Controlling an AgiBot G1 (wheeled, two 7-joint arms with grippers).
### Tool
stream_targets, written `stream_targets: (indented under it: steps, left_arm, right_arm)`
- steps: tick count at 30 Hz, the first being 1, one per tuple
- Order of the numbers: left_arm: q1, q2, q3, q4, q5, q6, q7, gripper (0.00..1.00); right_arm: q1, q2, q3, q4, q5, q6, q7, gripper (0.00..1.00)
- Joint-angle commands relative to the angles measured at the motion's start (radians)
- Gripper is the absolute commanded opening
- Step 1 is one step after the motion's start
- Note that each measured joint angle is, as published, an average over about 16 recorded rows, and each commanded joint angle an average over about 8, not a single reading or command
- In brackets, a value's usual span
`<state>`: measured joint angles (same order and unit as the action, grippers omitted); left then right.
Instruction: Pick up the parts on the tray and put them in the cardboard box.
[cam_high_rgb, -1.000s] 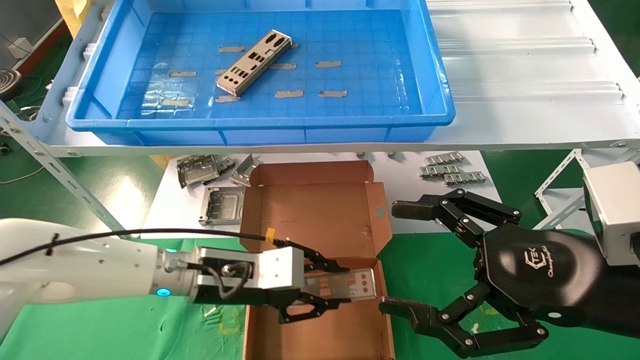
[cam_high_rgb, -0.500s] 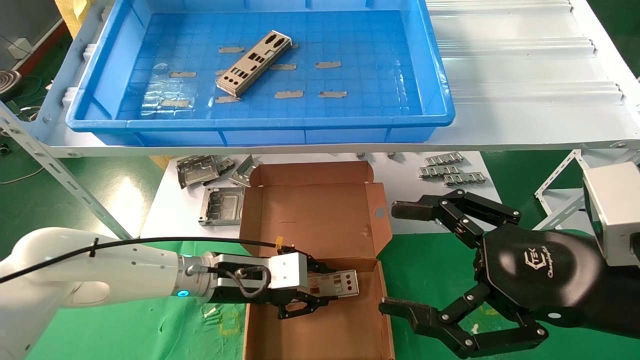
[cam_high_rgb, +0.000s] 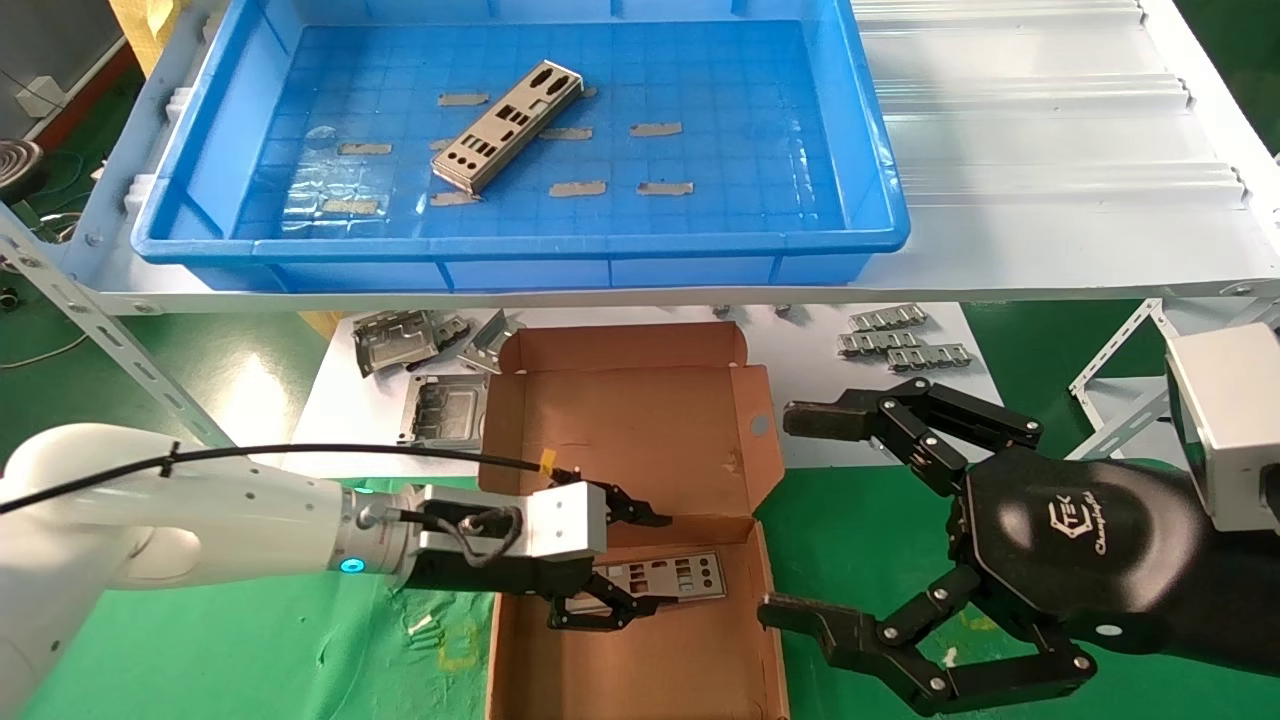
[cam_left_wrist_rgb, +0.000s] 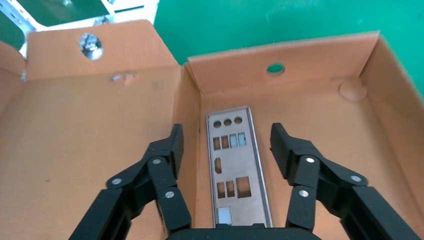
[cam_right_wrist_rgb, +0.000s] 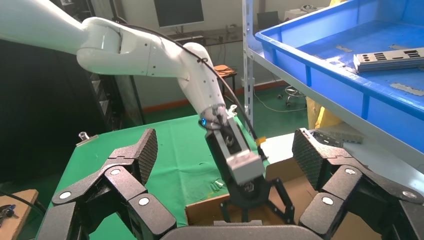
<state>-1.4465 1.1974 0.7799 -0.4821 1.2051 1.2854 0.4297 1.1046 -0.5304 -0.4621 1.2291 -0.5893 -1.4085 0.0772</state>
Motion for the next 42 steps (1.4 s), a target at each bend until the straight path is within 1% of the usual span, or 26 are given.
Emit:
stream_targets:
  steps: [1, 10, 15, 21, 25, 42]
  left_arm:
    - [-0.009, -0.005, -0.005, 0.009, -0.011, 0.024, -0.001, 1.0]
    - [-0.002, -0.079, -0.058, 0.01, -0.145, 0.234, -0.091, 1.0]
    - [0.008, -0.096, -0.075, 0.012, -0.186, 0.287, -0.111, 1.0]
    - [0.007, -0.092, -0.071, 0.008, -0.174, 0.268, -0.105, 1.0]
    - [0.017, -0.104, -0.081, -0.016, -0.176, 0.259, -0.118, 1.0]
    - [0.119, -0.243, -0.202, -0.241, -0.263, 0.247, -0.262, 1.0]
  right_arm:
    - [0.0, 0.0, 0.0, 0.0, 0.0, 0.0, 0.0, 1.0]
    - [0.0, 0.0, 0.0, 0.0, 0.0, 0.0, 0.0, 1.0]
    - [0.0, 0.0, 0.0, 0.0, 0.0, 0.0, 0.0, 1.0]
    - [0.0, 0.0, 0.0, 0.0, 0.0, 0.0, 0.0, 1.0]
    - [0.0, 0.0, 0.0, 0.0, 0.0, 0.0, 0.0, 1.0]
    - [0.0, 0.0, 0.0, 0.0, 0.0, 0.0, 0.0, 1.0]
